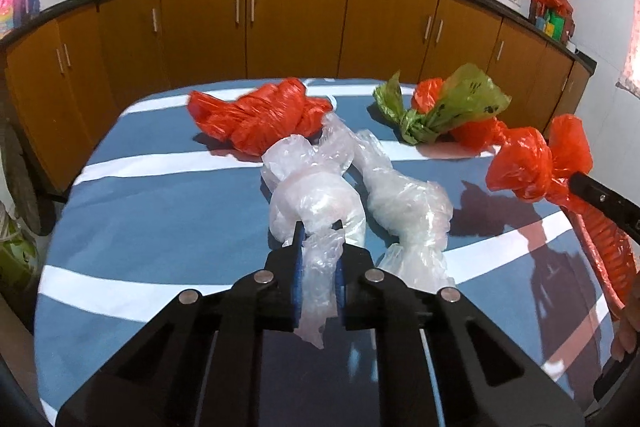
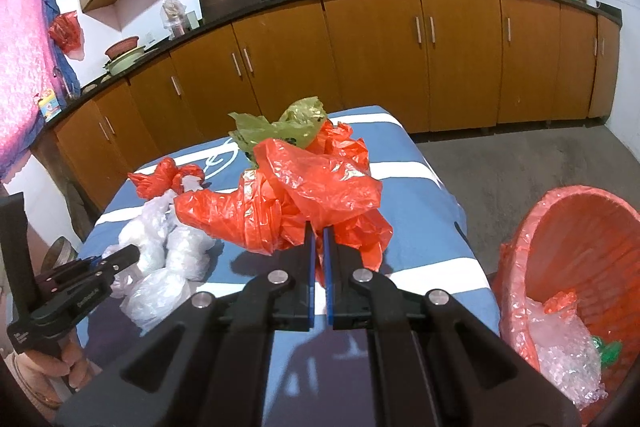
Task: Collect trash
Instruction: 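Carry the red and bubble-wrap bags over the orange basket with both tools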
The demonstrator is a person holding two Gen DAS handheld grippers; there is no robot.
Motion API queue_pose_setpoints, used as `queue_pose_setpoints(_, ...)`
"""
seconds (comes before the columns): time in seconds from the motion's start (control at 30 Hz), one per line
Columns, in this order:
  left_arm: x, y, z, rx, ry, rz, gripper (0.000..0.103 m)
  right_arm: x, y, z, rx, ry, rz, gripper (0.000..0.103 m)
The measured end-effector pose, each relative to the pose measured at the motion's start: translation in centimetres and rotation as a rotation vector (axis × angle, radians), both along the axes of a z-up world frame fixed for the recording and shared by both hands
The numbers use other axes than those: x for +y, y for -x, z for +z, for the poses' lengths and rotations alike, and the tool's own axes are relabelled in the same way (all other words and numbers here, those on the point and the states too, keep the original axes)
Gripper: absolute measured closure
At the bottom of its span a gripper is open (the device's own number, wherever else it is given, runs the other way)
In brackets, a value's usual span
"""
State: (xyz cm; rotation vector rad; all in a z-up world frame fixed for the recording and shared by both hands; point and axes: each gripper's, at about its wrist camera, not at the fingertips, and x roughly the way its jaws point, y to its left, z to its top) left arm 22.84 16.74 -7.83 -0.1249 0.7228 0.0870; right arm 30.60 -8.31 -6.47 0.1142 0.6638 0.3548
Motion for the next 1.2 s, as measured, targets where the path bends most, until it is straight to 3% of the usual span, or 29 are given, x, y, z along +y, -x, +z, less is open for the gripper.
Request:
queue_pose_setpoints(0.3,0.1,2.8,3.4,-0.077,-0.014,0.021,0.09,-0.9,2.3,2.1,-0.033,-0.02,0.01,0.098)
queue_pose_setpoints(0.6,-3.0,3.9,7.0,-0.15,-0.023,-0.021,0.09,-3.3,5.2,5.3,-0.1,-0.014,-0.018,0.098)
queue_pose_setpoints(1.2,-9.6,4.9,9.5,-0.189,-0.041,-0.109,0.09,-9.3,9.0,8.7,-0.17,-0.024,-0.11,0.098)
